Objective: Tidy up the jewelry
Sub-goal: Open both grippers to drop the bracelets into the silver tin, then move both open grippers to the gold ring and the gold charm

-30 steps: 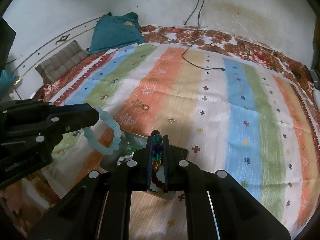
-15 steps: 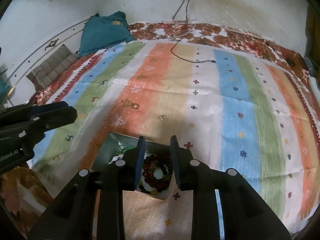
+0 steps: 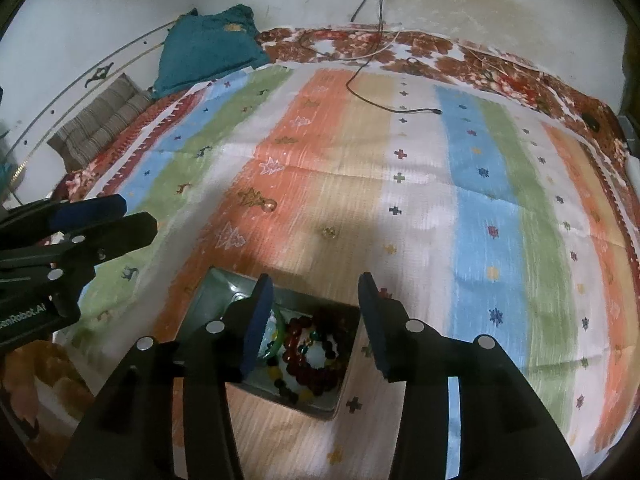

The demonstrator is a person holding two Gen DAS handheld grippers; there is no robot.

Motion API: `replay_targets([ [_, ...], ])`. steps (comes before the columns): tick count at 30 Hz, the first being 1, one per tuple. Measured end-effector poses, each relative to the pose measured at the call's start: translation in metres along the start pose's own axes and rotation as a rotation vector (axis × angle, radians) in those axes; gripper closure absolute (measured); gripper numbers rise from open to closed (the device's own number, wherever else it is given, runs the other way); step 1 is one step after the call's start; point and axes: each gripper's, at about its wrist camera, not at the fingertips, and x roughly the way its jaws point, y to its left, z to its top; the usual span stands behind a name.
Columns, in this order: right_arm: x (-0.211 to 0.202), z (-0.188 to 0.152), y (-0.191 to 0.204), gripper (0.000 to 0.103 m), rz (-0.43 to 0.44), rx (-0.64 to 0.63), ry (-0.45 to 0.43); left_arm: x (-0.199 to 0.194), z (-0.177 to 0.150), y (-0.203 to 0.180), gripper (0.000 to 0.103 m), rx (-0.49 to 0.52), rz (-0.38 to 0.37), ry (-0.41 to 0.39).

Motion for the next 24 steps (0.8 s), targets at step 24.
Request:
replay_targets([
  [24,0.051,0.034,-0.009,0.051,-0.002,-0.041,0.103,0.078,0.038,0.013,0.042,0.021,0.088,0.169],
])
